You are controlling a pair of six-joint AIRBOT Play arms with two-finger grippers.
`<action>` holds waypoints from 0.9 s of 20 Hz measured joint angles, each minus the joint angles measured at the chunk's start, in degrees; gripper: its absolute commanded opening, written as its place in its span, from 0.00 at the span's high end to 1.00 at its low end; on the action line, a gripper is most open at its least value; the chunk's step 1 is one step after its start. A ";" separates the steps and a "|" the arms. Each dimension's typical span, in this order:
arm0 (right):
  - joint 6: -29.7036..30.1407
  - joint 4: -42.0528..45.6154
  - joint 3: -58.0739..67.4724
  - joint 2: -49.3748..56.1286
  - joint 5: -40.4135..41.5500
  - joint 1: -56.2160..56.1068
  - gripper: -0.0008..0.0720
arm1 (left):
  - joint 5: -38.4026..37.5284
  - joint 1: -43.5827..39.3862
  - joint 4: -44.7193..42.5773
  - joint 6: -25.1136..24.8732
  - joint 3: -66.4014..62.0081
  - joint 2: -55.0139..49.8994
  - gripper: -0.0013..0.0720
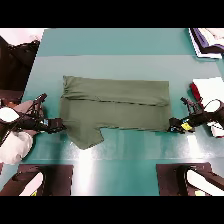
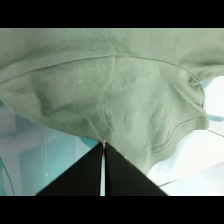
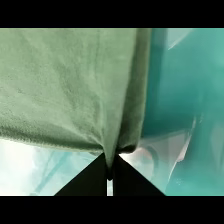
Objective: Fold the shirts.
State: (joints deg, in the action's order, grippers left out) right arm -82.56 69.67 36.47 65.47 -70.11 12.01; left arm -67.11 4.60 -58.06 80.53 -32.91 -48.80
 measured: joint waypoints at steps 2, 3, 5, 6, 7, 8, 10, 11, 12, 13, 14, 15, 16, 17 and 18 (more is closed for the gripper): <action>0.00 -0.02 0.00 -0.33 -0.11 0.44 0.97 | -0.22 0.00 0.00 0.00 0.00 0.00 0.95; 0.02 0.48 0.11 -0.85 -0.15 0.57 0.97 | -0.66 0.00 0.02 0.00 0.00 0.00 0.95; 0.09 3.19 1.07 -2.89 -1.75 0.92 0.97 | -2.84 0.00 0.11 0.00 0.00 0.07 0.95; 0.11 3.48 1.95 -4.26 -3.91 0.90 0.97 | -4.17 0.00 0.42 -0.07 0.00 0.07 0.95; 0.20 4.15 3.13 -5.81 -6.67 0.87 0.97 | -6.01 -0.11 1.42 -0.39 0.00 0.09 0.95; 0.20 5.49 4.31 -7.34 -9.16 0.90 0.97 | -7.63 -0.50 2.80 -0.85 -0.07 0.11 0.95; 0.20 6.60 6.67 -10.58 -13.94 0.90 0.97 | -10.36 -2.58 5.64 -1.55 -0.87 0.13 0.95; 0.20 7.13 7.54 -11.93 -15.15 0.90 0.97 | -11.23 -4.13 6.64 -1.81 -1.88 0.13 0.95; 0.20 7.50 8.31 -13.16 -16.15 0.94 0.97 | -11.80 -5.57 7.34 -2.01 -3.19 0.13 0.95; 0.20 7.54 9.09 -14.25 -16.55 0.92 0.97 | -11.82 -6.93 7.87 -2.12 -5.01 0.13 0.95; 0.20 7.65 9.84 -14.99 -16.68 0.94 0.97 | -11.72 -7.89 8.24 -2.23 -6.95 0.13 0.95; 0.17 7.87 10.78 -15.41 -16.70 0.94 0.97 | -10.84 -8.66 8.15 -2.36 -9.25 0.13 0.95; 0.09 7.85 11.96 -15.45 -16.68 0.94 0.97 | -9.33 -9.11 7.50 -2.40 -11.43 0.13 0.95; -0.09 7.85 13.16 -15.19 -16.55 0.94 0.97 | -7.41 -9.46 5.90 -2.43 -13.55 0.13 0.95; -0.26 7.87 14.69 -14.47 -16.13 0.94 0.97 | -5.42 -9.70 4.17 -2.43 -15.15 0.13 0.95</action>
State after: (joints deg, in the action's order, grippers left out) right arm -82.83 77.54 51.16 51.00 -86.24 12.95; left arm -72.53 -5.10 -53.89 78.11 -48.05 -48.66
